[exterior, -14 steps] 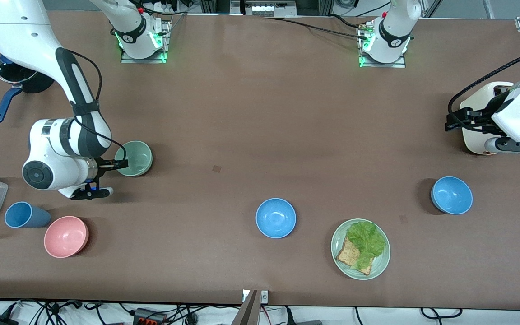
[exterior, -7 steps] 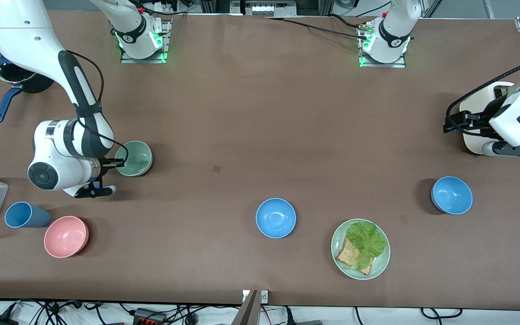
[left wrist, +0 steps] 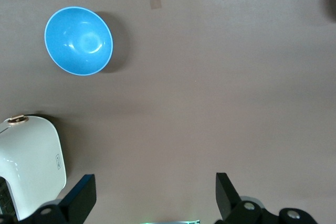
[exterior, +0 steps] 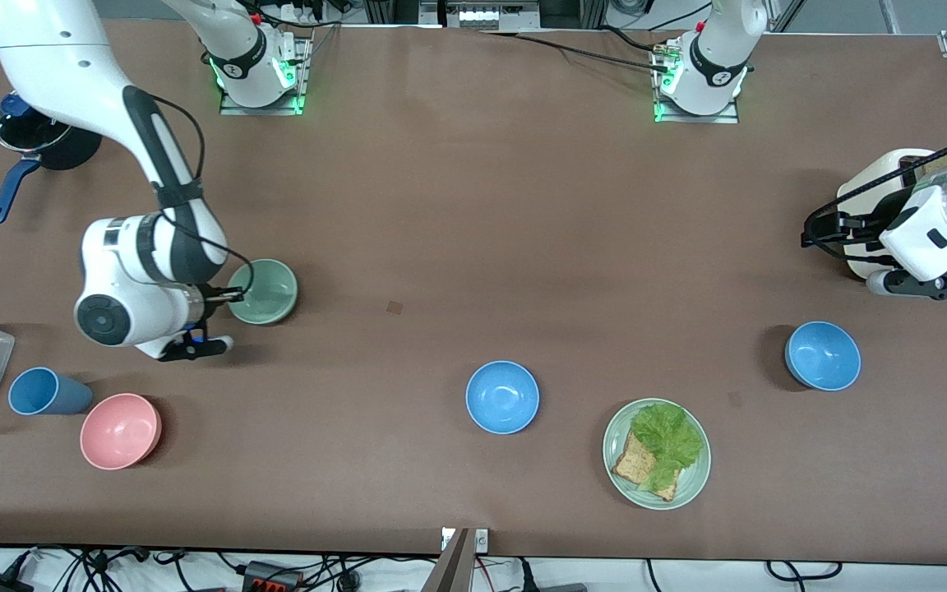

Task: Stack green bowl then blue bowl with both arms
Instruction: 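Carry the green bowl to mid-table while the left gripper reaches the blue bowl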

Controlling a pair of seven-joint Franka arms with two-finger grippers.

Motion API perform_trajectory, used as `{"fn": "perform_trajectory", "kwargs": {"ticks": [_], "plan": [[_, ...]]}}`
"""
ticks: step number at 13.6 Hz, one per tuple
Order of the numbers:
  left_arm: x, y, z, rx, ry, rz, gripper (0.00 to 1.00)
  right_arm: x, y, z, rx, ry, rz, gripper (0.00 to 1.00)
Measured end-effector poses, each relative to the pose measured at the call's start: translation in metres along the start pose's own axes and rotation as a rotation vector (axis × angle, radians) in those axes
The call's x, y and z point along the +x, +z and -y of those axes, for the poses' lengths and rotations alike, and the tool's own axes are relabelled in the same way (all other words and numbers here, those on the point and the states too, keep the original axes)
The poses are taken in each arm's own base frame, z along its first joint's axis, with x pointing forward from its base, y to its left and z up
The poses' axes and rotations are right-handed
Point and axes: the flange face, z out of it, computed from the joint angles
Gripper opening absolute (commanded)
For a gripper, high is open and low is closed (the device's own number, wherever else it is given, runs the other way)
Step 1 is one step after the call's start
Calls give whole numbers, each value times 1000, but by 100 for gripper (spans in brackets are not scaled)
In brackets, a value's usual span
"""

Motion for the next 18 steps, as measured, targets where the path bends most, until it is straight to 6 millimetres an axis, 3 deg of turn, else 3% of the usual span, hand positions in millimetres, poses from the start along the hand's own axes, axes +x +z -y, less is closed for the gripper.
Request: {"fn": "perform_trajectory", "kwargs": {"ticks": [1,3,6,8,10,12,16,17,18], "plan": [[0,0,0,0,0,0,100,4,-12,28,19,-26,-25,0],[1,2,1,-1,-1,4,100,7,-35,104,110,-46,-66,0],[12,19,12,-6,-18,28,100,-7,-39,219,124,-58,-70,0],[32,41,43,2,-41,7,100,-18,-28,286,103,-19,-70,0],[52,72,87,-7,-20,-10,100,-25,-8,343,96,23,-96,0],[71,112,131,-26,-10,-20,100,-27,15,374,92,41,-111,0],[108,175,183,-51,-15,-39,100,-20,38,380,91,72,-107,0],[116,185,192,-52,-11,-43,100,-20,38,382,91,76,-108,34],[124,195,200,-45,-10,-53,100,-21,37,384,92,78,-110,99]]}}
